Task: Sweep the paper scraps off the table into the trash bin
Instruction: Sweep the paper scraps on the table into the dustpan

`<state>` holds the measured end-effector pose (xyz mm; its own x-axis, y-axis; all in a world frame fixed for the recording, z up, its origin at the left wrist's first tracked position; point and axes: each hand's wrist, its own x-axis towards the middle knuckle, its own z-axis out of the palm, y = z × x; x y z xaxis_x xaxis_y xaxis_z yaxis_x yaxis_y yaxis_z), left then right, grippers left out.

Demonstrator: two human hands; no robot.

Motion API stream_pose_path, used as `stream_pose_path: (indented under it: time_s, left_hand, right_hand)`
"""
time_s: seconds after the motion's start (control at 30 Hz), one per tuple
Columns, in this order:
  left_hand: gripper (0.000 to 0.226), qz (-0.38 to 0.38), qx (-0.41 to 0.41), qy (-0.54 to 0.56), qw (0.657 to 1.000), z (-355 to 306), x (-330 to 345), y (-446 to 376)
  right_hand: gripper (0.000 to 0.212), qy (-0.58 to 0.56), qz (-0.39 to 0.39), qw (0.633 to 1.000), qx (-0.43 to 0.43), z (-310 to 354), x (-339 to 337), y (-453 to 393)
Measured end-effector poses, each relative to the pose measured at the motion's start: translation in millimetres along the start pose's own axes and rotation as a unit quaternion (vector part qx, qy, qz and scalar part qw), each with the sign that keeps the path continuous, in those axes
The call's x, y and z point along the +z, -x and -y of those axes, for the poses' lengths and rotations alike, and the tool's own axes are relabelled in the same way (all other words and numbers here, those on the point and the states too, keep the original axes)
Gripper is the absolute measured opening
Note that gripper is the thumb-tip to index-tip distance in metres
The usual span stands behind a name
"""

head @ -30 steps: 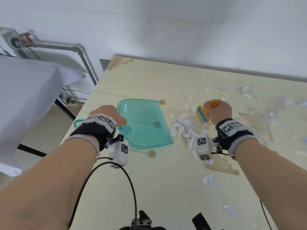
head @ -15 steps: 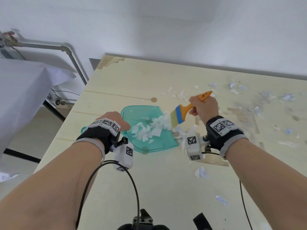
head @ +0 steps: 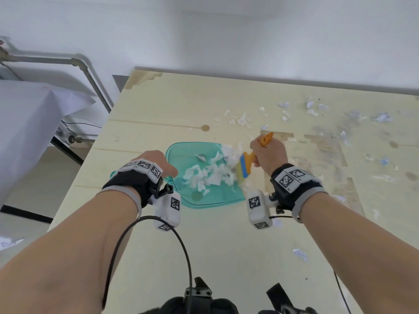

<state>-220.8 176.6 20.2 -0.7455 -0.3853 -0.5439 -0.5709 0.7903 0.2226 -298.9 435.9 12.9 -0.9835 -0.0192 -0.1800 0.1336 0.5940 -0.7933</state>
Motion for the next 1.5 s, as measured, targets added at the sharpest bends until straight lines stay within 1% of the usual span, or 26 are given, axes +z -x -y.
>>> stream_pose_path:
  time_s: [0.03,0.07,0.13,0.17,0.23,0.3,0.43,0.53,0.6,0.67,0.7,0.73,0.77,0.83,0.9,0.97,1.03,1.13,1.2,1.23,1.27,1.37,1.43,1.47,1.5]
  left_hand:
    - [0.027,-0.001,0.001,0.004,1.0,1,2,0]
    - [0.028,-0.003,0.003,0.008,1.0,1,3,0]
    - [0.028,-0.001,0.004,0.011,1.0,3,4,0]
    - [0.028,0.001,0.003,0.013,1.0,5,4,-1]
    - [0.026,0.002,-0.002,0.023,1.0,9,4,-2]
    - [0.026,-0.001,-0.011,0.034,0.999,14,3,-4]
    - [0.026,-0.005,-0.024,0.057,0.998,23,2,-9]
    - [0.025,-0.002,-0.027,0.07,0.997,24,5,-11]
    - [0.026,0.001,-0.026,0.075,0.997,24,7,-12]
    - [0.026,0.005,-0.024,0.079,0.997,23,8,-11]
    - [0.026,0.007,-0.023,0.08,0.997,24,9,-12]
    - [0.025,0.008,-0.021,0.08,0.997,24,9,-11]
    - [0.025,0.009,-0.021,0.079,0.997,24,10,-11]
    - [0.025,0.009,-0.02,0.075,0.997,24,10,-10]
    - [0.026,0.01,-0.019,0.069,0.997,24,11,-8]
    - [0.027,0.007,-0.017,0.062,0.998,24,13,-6]
    - [0.028,0.006,-0.014,0.055,0.998,23,16,-4]
    - [0.028,0.011,-0.006,0.046,0.999,20,19,-1]
    - [0.028,0.014,-0.001,0.043,0.999,19,19,1]
    - [0.029,0.013,0.0,0.04,0.999,20,19,3]
    - [0.03,0.012,0.002,0.036,0.999,20,19,4]
    - [0.03,0.01,0.004,0.029,1.0,21,19,9]
    - [0.029,0.014,0.007,0.025,1.0,22,20,12]
    - [0.029,0.017,0.009,0.024,1.0,22,21,13]
    - [0.028,0.021,0.012,0.024,0.999,22,22,14]
  right_hand:
    - [0.02,-0.063,0.008,0.998,0.004,4,1,1]
    - [0.018,-0.103,0.004,0.995,0.007,6,-1,2]
    - [0.019,-0.123,-0.038,0.992,0.0,7,-6,-1]
    - [0.019,-0.11,-0.068,0.992,-0.009,7,-9,-4]
    - [0.016,-0.021,-0.097,0.995,-0.025,1,-15,-13]
    - [0.014,0.061,-0.079,0.994,-0.033,-3,-14,-19]
    - [0.019,0.066,-0.003,0.997,-0.05,2,7,-24]
    - [0.02,0.081,0.028,0.994,-0.07,13,18,-23]
    - [0.022,0.033,0.048,0.996,-0.07,19,21,-20]
    - [0.023,-0.053,0.054,0.996,-0.042,24,18,-16]
    - [0.024,-0.081,0.036,0.996,-0.033,24,14,-15]
    - [0.024,-0.083,0.01,0.996,-0.03,23,9,-16]
    - [0.026,-0.057,-0.017,0.998,-0.031,21,4,-16]
    - [0.032,0.062,-0.057,0.996,-0.034,13,-8,-16]
    - [0.034,0.166,-0.058,0.984,-0.029,5,-13,-12]
    - [0.034,0.2,-0.028,0.979,-0.027,1,-9,-3]
    - [0.033,0.17,0.009,0.984,-0.042,2,3,6]
    - [0.021,0.018,0.049,0.997,-0.057,10,13,19]
    - [0.017,-0.072,0.025,0.996,-0.037,13,10,22]
    - [0.018,-0.079,0.001,0.996,-0.033,13,6,21]
    - [0.021,-0.051,-0.027,0.998,-0.035,12,0,20]
    - [0.033,0.131,-0.08,0.988,-0.023,2,-15,17]
    - [0.037,0.218,-0.063,0.974,0.005,-7,-15,23]
    - [0.037,0.228,-0.041,0.973,0.012,-10,-11,27]
    - [0.036,0.209,-0.019,0.978,0.011,-11,-5,31]
